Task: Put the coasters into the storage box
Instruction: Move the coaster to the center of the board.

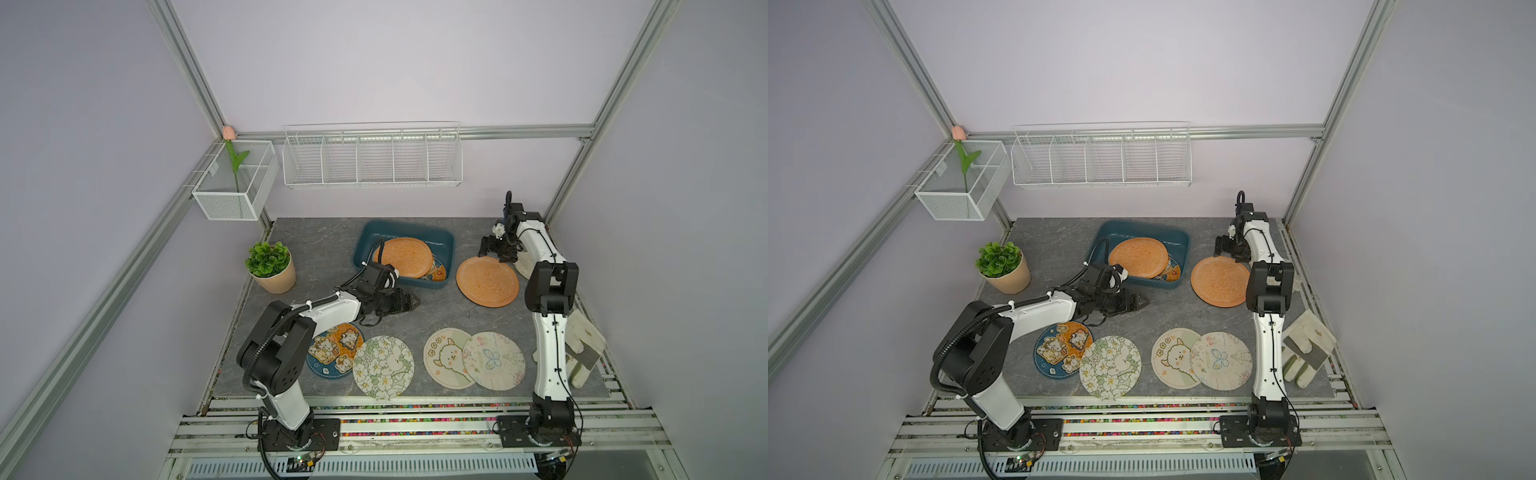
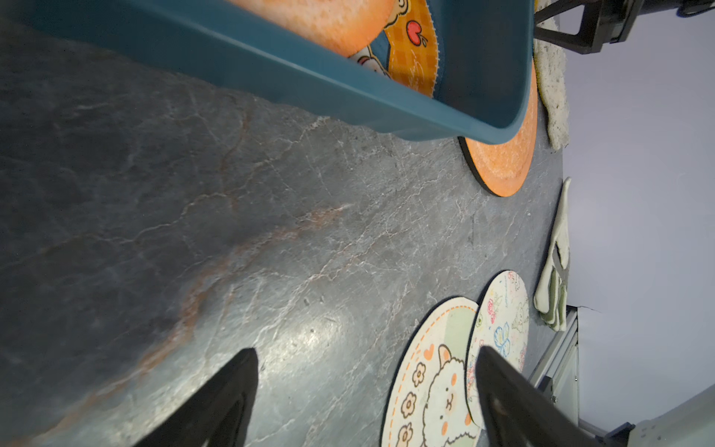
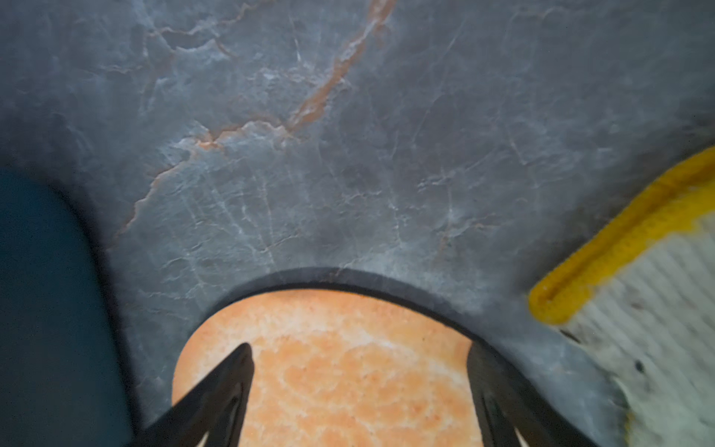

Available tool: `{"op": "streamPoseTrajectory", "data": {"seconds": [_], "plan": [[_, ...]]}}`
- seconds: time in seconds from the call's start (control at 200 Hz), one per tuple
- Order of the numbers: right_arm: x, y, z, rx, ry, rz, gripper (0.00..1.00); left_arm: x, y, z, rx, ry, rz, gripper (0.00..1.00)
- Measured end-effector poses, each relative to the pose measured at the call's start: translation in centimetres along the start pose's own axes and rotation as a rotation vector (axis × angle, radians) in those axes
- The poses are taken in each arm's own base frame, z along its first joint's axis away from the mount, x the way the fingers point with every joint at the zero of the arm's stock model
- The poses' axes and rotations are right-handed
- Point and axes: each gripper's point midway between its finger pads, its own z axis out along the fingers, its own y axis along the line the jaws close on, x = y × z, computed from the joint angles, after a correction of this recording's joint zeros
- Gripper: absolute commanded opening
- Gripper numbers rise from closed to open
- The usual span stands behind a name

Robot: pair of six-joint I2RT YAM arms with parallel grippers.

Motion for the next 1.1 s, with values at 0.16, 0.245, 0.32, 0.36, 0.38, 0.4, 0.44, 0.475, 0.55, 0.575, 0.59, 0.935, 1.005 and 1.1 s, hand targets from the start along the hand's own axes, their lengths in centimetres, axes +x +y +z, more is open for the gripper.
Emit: {"op": "streamPoseTrajectory", "data": {"seconds": [0.16, 0.245, 0.32, 0.36, 0.38, 0.4, 0.44, 0.475, 0.55, 0.575, 0.59, 0.935, 1.005, 1.1], "plan": [[-0.5, 0.1, 0.0, -0.003, -0.016, -0.005, 0.88, -0.2, -0.1, 0.2, 0.001, 0.000, 0.000, 0.89], [-0.5, 0.1, 0.0, -0.002, -0.017, -0.006, 0.88, -0.3, -0.1, 0.3, 0.001, 0.001, 0.000, 0.89], [-0.5, 0.0, 0.0, -0.001, -0.017, -0.008, 0.88, -0.3, -0.1, 0.3, 0.001, 0.000, 0.000, 0.89], [-0.5, 0.0, 0.1, -0.001, -0.017, -0.010, 0.88, -0.4, -0.1, 0.3, 0.001, -0.001, 0.001, 0.89], [-0.5, 0.0, 0.1, 0.000, -0.016, -0.010, 0.88, -0.4, -0.2, 0.3, 0.002, -0.001, 0.001, 0.89], [-0.5, 0.0, 0.2, 0.001, -0.016, -0.012, 0.88, -0.4, -0.2, 0.3, 0.002, -0.001, 0.001, 0.89], [-0.6, -0.1, 0.2, 0.002, -0.018, -0.015, 0.88, -0.5, -0.2, 0.3, 0.003, -0.002, 0.001, 0.89], [-0.6, -0.1, 0.3, 0.003, -0.018, -0.018, 0.88, -0.5, -0.3, 0.3, 0.003, -0.003, 0.002, 0.89], [-0.7, -0.1, 0.4, 0.003, -0.020, -0.025, 0.88, -0.7, -0.4, 0.2, 0.005, -0.004, 0.003, 0.89], [-0.8, -0.1, 0.4, 0.003, -0.022, -0.026, 0.88, -0.7, -0.4, 0.2, 0.005, -0.005, 0.003, 0.90], [-0.8, -0.1, 0.4, 0.003, -0.023, -0.028, 0.88, -0.7, -0.5, 0.2, 0.005, -0.005, 0.004, 0.89], [-1.8, -0.6, 0.8, 0.016, -0.054, -0.060, 0.88, -0.6, -0.4, 0.2, -0.001, 0.003, 0.000, 0.90], [-1.9, -0.7, 0.9, 0.012, -0.054, -0.061, 0.89, -0.6, -0.4, 0.2, -0.003, 0.005, -0.001, 0.90], [-1.6, -0.6, 0.9, 0.002, -0.051, -0.063, 0.89, -0.8, -0.7, 0.1, 0.002, 0.001, 0.003, 0.90]]}}
